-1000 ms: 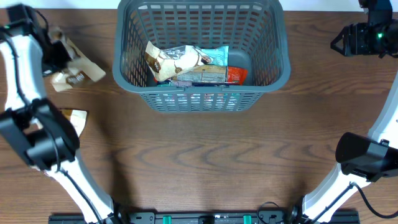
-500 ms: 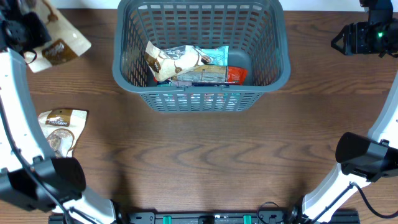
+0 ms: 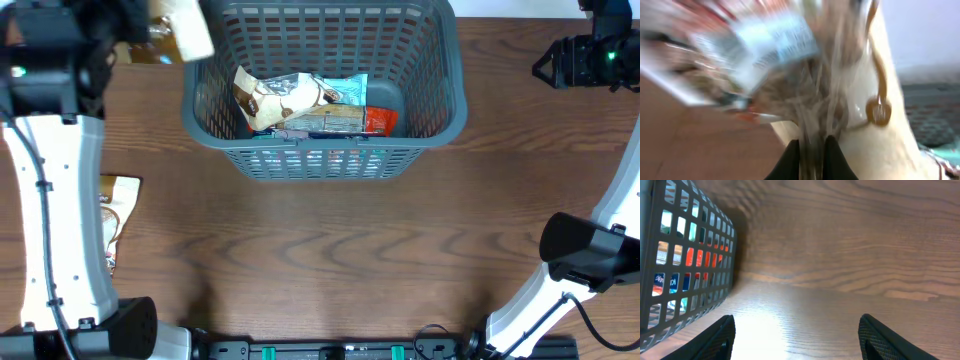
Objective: Pack container
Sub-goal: 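Carry the second pouch into the basket and release it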
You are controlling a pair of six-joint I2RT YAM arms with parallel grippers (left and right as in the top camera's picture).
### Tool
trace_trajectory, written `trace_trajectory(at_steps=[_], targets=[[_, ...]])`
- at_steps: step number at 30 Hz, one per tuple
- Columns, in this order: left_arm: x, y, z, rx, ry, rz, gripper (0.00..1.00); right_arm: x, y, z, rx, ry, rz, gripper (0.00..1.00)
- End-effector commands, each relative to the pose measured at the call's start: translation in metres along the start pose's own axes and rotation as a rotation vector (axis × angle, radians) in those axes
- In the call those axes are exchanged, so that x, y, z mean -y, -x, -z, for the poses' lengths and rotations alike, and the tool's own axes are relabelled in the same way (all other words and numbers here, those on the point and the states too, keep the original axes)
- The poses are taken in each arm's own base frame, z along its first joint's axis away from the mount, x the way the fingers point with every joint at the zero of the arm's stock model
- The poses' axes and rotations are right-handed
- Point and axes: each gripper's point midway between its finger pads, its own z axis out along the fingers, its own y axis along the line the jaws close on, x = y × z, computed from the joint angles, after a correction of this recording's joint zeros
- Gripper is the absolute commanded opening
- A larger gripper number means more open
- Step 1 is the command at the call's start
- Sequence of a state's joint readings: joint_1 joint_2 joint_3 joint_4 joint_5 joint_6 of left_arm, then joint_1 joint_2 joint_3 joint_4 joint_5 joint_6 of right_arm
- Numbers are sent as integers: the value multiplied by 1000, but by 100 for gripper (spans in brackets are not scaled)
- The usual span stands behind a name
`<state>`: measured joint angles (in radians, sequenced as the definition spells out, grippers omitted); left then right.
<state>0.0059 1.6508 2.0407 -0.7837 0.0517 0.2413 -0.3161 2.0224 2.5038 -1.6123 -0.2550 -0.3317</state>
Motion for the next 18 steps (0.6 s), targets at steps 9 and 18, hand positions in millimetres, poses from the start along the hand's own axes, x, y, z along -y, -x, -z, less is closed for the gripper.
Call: trace_trajectory(at_steps=[9, 18], targets=[[81, 25, 12, 116, -240, -253, 6, -5, 0, -5, -9, 19, -4, 65], [81, 25, 11, 115, -235, -255, 6, -5, 0, -5, -9, 19, 9, 66]])
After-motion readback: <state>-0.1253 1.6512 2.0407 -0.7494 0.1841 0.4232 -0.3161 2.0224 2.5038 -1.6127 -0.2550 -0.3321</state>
